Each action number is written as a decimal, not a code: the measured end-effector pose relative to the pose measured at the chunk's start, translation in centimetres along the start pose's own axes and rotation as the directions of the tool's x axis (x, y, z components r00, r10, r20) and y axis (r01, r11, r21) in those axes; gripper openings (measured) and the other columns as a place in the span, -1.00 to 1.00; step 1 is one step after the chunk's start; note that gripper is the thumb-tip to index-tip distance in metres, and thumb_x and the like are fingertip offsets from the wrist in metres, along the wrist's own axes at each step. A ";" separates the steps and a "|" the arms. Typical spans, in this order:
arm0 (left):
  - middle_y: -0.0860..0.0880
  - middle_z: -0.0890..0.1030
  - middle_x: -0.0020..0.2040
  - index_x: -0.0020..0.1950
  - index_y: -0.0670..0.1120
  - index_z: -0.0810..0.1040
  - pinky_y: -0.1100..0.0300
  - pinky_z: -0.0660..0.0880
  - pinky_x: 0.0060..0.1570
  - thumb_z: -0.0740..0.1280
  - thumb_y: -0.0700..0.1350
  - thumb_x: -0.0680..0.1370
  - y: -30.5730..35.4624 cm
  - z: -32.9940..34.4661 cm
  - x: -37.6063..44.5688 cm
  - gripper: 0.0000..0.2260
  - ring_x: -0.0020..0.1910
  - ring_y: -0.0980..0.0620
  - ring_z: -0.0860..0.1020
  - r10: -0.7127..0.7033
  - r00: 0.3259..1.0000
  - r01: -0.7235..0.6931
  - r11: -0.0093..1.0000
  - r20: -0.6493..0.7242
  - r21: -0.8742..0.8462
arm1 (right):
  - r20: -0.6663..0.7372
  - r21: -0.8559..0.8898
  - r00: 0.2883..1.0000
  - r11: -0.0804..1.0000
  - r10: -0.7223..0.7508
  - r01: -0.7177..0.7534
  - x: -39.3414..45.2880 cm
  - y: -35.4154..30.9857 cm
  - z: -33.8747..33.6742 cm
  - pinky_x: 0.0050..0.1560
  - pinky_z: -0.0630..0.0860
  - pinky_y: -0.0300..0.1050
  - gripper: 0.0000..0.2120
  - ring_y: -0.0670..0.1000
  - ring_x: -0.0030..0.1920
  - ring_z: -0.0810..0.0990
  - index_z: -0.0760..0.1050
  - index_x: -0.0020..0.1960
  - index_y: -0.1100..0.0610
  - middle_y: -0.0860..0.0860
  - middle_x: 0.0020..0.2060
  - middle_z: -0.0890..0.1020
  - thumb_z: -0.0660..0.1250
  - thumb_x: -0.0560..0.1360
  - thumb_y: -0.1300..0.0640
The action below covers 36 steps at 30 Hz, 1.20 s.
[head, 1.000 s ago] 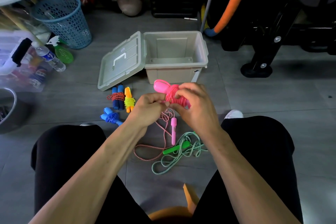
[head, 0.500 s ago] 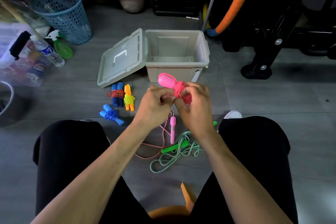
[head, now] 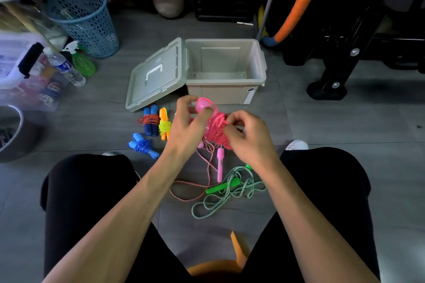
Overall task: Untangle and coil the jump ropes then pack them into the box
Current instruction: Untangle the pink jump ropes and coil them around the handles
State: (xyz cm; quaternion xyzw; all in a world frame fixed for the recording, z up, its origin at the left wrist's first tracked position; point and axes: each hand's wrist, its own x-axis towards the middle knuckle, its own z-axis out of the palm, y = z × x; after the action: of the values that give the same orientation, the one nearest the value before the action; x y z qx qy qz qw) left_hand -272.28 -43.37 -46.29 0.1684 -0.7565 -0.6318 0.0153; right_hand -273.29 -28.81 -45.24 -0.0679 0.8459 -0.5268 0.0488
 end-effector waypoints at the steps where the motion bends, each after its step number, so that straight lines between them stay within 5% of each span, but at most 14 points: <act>1: -0.01 0.62 -0.06 0.10 0.07 0.44 -0.07 0.61 -0.07 0.31 0.30 0.42 0.0 0.0 0.1 -0.60 -0.09 -0.01 0.65 -0.047 0.999 0.046 0.998 0.010 0.044 | 0.010 -0.025 1.000 0.999 -0.029 0.029 -0.2 -0.1 0.2 -0.33 0.47 -0.28 -0.97 -0.15 -0.36 0.58 0.51 -0.13 0.16 -0.01 -0.28 0.64 0.34 0.46 0.25; 4: -0.01 0.58 -0.30 -0.07 -0.06 0.47 -0.02 0.58 -0.31 0.28 0.26 0.52 0.1 0.3 -0.2 -0.63 -0.33 -0.02 0.60 0.061 0.993 -0.038 0.974 -0.098 0.222 | 0.033 -0.120 0.998 0.991 -0.058 0.062 -0.3 0.1 0.7 -0.29 0.46 -0.29 -0.96 -0.09 -0.28 0.59 0.51 -0.09 0.14 0.02 -0.20 0.62 0.35 0.48 0.18; 7: -0.02 0.58 -0.29 -0.03 -0.11 0.45 -0.02 0.56 -0.34 0.31 0.16 0.55 -0.1 0.9 -0.2 -0.67 -0.34 -0.06 0.60 0.131 0.975 -0.091 0.972 -0.179 0.217 | 0.022 -0.258 0.996 0.962 -0.090 0.092 0.4 0.6 0.1 -0.12 0.49 -0.17 -0.92 -0.04 -0.18 0.55 0.56 -0.07 0.06 0.03 -0.12 0.52 0.40 0.46 0.08; 10: 0.02 0.56 -0.32 -0.04 -0.11 0.46 0.17 0.50 -0.39 0.32 0.17 0.54 -0.4 1.2 -0.1 -0.66 -0.41 0.09 0.52 0.137 0.976 -0.086 0.955 -0.167 0.283 | 0.067 -0.394 0.983 0.901 -0.169 0.181 0.6 0.4 -0.3 -0.22 0.49 -0.05 -0.88 0.03 -0.26 0.54 0.54 -0.16 0.12 0.02 -0.25 0.55 0.39 0.46 0.07; 13: 0.05 0.53 -0.37 -0.10 -0.06 0.48 0.25 0.40 -0.43 0.36 0.17 0.51 -0.8 1.5 -0.2 -0.70 -0.44 0.14 0.47 0.192 0.967 -0.111 0.908 -0.166 0.405 | 0.168 -0.478 0.986 0.874 -0.006 0.087 0.2 0.2 0.1 -0.24 0.37 0.00 -0.77 0.18 -0.24 0.48 0.35 -0.23 0.18 0.12 -0.27 0.52 0.20 0.55 0.09; 16: 0.06 0.50 -0.42 -0.18 -0.10 0.49 0.28 0.32 -0.48 0.38 0.12 0.50 -0.7 1.3 0.1 -0.71 -0.49 0.16 0.42 0.203 0.959 -0.111 0.909 -0.196 0.401 | 0.263 -0.320 0.958 0.947 0.119 -0.030 0.3 -0.4 -0.4 -0.25 0.28 -0.03 -0.69 0.12 -0.31 0.41 0.25 -0.33 0.13 0.10 -0.38 0.43 0.11 0.58 0.12; 20: -0.03 0.59 -0.35 -0.15 -0.12 0.55 -0.01 0.55 -0.30 0.37 0.12 0.50 -0.2 0.5 1.1 -0.71 -0.37 -0.04 0.56 0.055 0.977 -0.007 0.974 -0.207 0.226 | 0.390 0.045 0.914 0.990 0.107 -0.136 0.5 -1.1 -1.8 -0.30 0.29 0.06 -0.72 0.04 -0.46 0.34 0.28 -0.39 0.06 0.00 -0.55 0.37 0.08 0.48 0.06; 22: 0.03 0.57 -0.40 -0.17 -0.10 0.55 -0.05 0.57 -0.29 0.37 0.11 0.50 -0.3 0.3 1.4 -0.73 -0.41 0.02 0.54 -0.009 0.980 0.043 0.985 -0.197 0.168 | 0.401 0.125 0.912 0.981 0.089 -0.151 0.3 -1.0 -1.8 -0.31 0.27 0.06 -0.72 0.03 -0.45 0.32 0.29 -0.42 0.04 0.00 -0.55 0.37 0.09 0.48 0.10; 28: 0.01 0.52 -0.37 -0.19 -0.14 0.46 0.14 0.35 -0.39 0.34 0.17 0.49 -1.1 1.2 0.8 -0.63 -0.40 -0.01 0.47 0.077 0.967 0.010 0.941 -0.245 0.338 | 0.181 -0.210 0.983 0.975 -0.038 0.077 -0.5 0.6 -0.3 -0.33 0.26 -0.07 -0.73 0.00 -0.39 0.36 0.32 -0.31 0.15 -0.02 -0.45 0.41 0.22 0.55 0.15; 32: -0.01 0.56 -0.30 -0.11 -0.14 0.48 0.13 0.44 -0.33 0.35 0.18 0.47 -1.1 1.0 0.8 -0.63 -0.33 0.01 0.53 0.050 0.972 0.031 0.942 -0.231 0.335 | 0.265 -0.387 0.953 0.889 -0.146 0.244 -0.5 1.2 -0.1 -0.28 0.28 -0.06 -0.69 0.03 -0.29 0.39 0.25 -0.25 0.02 -0.12 -0.34 0.37 0.25 0.55 -0.09; 36: 0.04 0.48 -0.41 -0.25 -0.08 0.40 0.22 0.36 -0.43 0.36 0.14 0.49 -1.4 0.4 1.0 -0.67 -0.43 0.04 0.45 0.058 0.971 0.029 0.934 -0.230 0.357 | 0.369 -0.322 0.914 0.900 -0.167 0.294 -0.1 1.1 0.0 -0.29 0.29 -0.03 -0.73 0.05 -0.32 0.35 0.25 -0.26 0.07 -0.12 -0.39 0.35 0.24 0.57 0.09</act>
State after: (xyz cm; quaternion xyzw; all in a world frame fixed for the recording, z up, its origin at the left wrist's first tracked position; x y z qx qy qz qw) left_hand -272.99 -43.51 -47.88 0.2370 -0.8527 -0.4587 0.0792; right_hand -273.30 -28.26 -46.24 -0.2649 0.8952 -0.3401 0.1133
